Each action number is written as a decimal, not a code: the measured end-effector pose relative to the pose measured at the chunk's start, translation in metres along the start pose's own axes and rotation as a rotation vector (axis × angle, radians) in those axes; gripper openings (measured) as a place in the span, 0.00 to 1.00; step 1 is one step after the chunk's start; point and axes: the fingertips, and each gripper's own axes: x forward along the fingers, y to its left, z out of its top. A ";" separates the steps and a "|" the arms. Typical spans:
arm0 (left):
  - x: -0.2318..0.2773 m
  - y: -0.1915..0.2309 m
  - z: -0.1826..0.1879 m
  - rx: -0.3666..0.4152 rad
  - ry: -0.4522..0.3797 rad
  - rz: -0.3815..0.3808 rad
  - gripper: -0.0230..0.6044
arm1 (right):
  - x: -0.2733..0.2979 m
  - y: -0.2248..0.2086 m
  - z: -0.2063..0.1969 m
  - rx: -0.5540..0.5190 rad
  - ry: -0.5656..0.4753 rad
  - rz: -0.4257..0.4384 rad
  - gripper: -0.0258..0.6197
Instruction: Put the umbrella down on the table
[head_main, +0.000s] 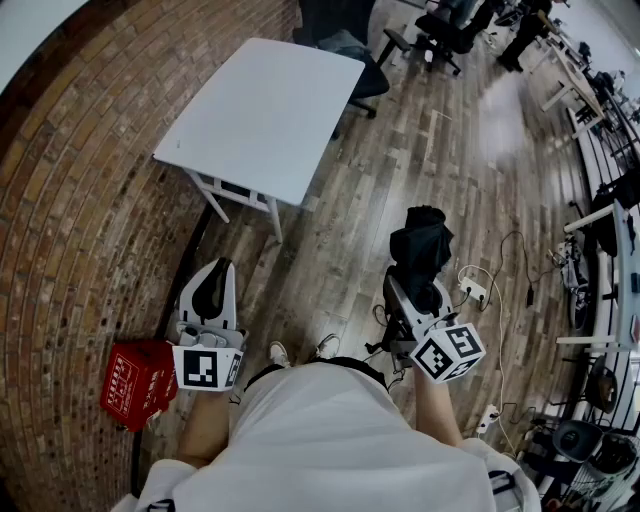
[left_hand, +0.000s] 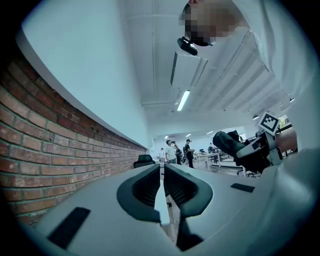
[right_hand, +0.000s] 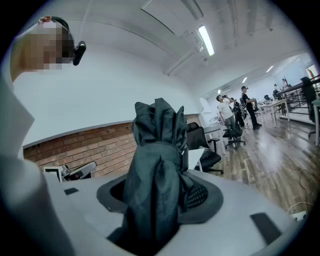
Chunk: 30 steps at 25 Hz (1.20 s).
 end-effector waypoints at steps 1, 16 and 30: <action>-0.004 0.006 -0.002 -0.007 0.002 0.002 0.11 | 0.002 0.006 -0.002 0.002 -0.005 -0.003 0.42; -0.019 0.004 -0.003 -0.009 0.011 0.008 0.11 | -0.011 0.013 -0.010 -0.034 -0.017 -0.023 0.42; 0.016 -0.062 -0.013 0.009 0.065 -0.014 0.11 | -0.028 -0.057 -0.028 -0.006 0.028 -0.008 0.42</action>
